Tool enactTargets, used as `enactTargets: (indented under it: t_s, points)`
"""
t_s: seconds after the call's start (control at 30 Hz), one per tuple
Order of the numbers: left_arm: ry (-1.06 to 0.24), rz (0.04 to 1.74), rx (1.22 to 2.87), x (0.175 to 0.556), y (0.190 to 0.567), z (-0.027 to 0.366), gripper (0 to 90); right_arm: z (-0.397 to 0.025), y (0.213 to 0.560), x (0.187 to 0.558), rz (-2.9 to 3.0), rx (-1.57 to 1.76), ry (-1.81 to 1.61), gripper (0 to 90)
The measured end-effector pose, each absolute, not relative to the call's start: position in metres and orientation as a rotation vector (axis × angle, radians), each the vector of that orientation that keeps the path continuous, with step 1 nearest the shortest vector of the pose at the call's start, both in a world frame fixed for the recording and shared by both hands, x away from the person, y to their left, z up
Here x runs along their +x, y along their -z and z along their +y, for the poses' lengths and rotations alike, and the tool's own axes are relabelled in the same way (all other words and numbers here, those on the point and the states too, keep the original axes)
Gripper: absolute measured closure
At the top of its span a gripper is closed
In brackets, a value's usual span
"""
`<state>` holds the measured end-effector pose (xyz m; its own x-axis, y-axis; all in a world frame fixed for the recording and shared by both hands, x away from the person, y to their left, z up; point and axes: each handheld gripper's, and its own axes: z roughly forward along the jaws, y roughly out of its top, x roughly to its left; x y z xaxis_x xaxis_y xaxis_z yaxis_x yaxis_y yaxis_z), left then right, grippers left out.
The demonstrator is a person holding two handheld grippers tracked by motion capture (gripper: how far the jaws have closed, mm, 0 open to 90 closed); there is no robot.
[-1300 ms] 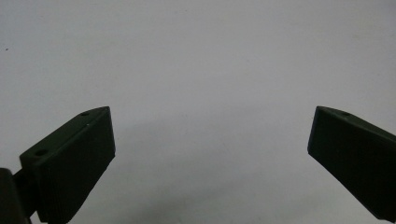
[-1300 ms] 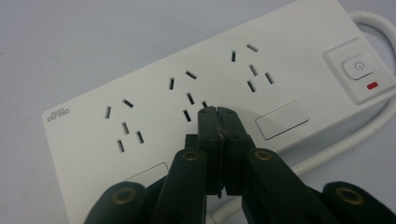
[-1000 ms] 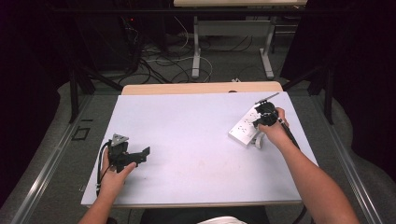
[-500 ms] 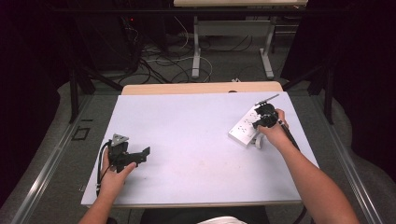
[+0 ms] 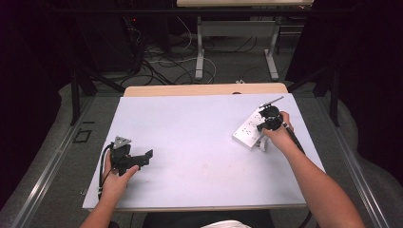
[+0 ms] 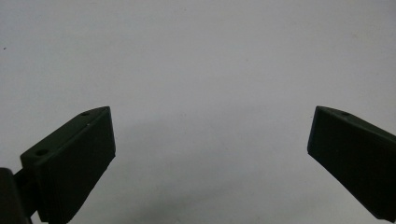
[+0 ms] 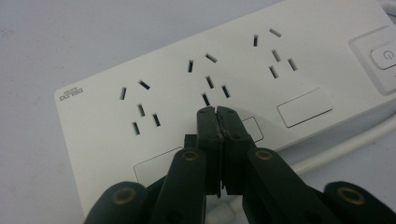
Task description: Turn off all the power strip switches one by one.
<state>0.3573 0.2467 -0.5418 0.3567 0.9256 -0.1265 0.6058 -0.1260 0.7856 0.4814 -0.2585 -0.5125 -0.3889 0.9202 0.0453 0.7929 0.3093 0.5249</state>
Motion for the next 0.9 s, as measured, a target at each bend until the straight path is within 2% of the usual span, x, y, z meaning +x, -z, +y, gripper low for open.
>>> enactTargets:
  t_s: [0.9]
  points:
    - [-0.504,1.343,1.845,0.3572,0.5415,0.2466,0.9,-0.2597,0.5165,0.4799,2.312,1.533,-0.726,90.0]
